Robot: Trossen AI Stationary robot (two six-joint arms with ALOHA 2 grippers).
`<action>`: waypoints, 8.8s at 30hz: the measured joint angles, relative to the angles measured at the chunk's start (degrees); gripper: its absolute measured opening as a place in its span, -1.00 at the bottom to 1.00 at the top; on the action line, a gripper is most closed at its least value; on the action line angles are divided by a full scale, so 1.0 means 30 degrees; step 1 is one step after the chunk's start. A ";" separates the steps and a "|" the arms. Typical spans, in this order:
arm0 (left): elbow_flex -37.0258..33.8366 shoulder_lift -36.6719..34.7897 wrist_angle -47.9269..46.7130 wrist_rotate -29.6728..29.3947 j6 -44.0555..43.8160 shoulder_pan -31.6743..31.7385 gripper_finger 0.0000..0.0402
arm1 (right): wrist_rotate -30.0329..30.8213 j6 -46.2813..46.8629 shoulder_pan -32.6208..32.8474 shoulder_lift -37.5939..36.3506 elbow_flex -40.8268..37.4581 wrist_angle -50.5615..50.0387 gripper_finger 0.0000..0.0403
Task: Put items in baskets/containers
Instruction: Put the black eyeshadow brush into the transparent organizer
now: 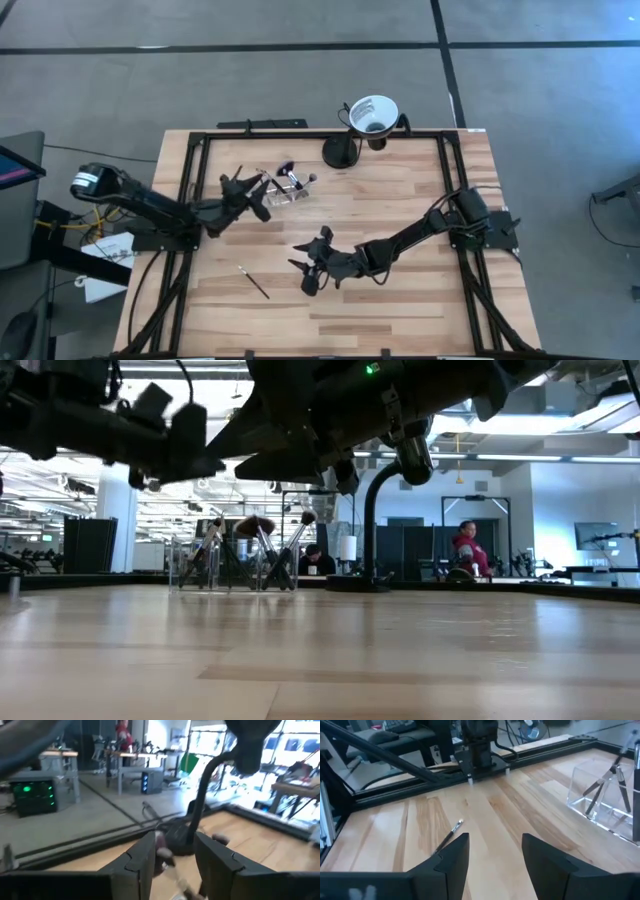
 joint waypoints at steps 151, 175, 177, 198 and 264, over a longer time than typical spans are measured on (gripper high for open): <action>-0.0001 -0.3847 0.0199 0.2145 0.0729 -0.2151 -0.40 | 0.3212 -0.6044 -0.1022 -0.0023 0.7133 -1.5104 -0.99; 0.0853 -0.2934 0.0479 1.2686 -0.2295 -0.0435 -0.40 | 1.1082 -0.4559 0.1428 -0.4954 -0.0594 -0.5257 -0.99; 0.0878 -0.2494 0.0488 1.2726 -0.2275 -0.0251 -0.40 | 0.8305 -0.7817 0.1049 -0.4585 -0.0589 -0.1669 -0.99; 0.0902 -0.2426 0.2585 1.6017 -0.0202 -0.0064 -0.40 | -0.0682 -0.8014 -0.2078 -0.4379 -0.0583 0.3546 -0.99; 0.3949 -0.2782 -0.4227 0.3083 0.0790 -0.0199 -0.89 | 0.1670 -0.1355 -0.1204 -0.4371 -0.0583 -0.7688 -0.16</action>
